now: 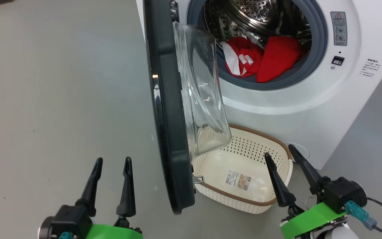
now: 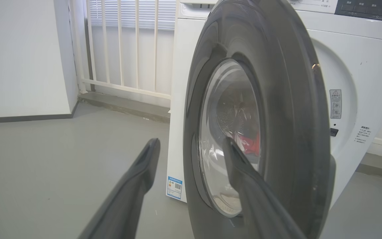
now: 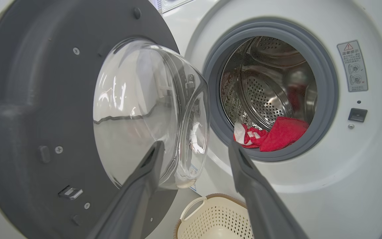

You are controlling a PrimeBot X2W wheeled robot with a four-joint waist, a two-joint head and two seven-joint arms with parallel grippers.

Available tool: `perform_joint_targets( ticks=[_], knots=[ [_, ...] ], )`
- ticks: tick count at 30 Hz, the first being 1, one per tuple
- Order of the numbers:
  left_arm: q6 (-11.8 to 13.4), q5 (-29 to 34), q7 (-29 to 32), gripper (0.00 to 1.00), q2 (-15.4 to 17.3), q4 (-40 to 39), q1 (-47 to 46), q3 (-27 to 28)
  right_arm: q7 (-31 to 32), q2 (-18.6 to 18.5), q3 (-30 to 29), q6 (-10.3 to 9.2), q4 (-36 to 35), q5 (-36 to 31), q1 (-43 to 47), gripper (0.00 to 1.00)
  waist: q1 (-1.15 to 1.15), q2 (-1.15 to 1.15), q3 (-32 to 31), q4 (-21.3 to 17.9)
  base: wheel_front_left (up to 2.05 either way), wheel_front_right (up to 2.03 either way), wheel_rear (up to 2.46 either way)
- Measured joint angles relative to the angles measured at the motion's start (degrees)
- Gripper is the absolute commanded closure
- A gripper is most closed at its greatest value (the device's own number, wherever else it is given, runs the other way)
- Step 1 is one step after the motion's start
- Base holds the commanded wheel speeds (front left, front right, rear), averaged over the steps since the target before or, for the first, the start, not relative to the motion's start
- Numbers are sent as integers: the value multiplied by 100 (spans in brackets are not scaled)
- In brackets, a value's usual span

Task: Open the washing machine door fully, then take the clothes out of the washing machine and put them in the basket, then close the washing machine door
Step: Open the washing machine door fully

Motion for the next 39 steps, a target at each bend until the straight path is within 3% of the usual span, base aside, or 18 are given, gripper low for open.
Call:
perform_joint_targets(
  ticks=[18, 19, 20, 33, 39],
  knots=[
    [54, 54, -5, 0, 5, -7, 121, 15, 30, 14, -78, 0, -170, 14, 359, 0, 0, 0, -23, -121, 0, 0, 0],
    [49, 54, -5, 56, 7, -9, 121, 7, 52, 14, -78, 0, -176, 14, 359, 0, 0, 0, -22, -127, 0, 0, 0],
    [46, 55, -5, 100, 25, -18, 121, -18, 56, 14, -78, 0, -188, 14, 359, 0, 0, 0, -23, -136, 0, 0, 0],
    [55, 138, -7, 100, 80, -802, 108, 47, 109, 16, -148, 0, -226, 79, 358, 0, 0, 0, -46, -172, 0, 0, 0],
    [56, 712, -16, 100, 249, -1451, -201, 21, 108, 19, -147, 0, -214, 160, 355, 0, 0, 0, -68, -216, 0, 0, 0]
  ],
)
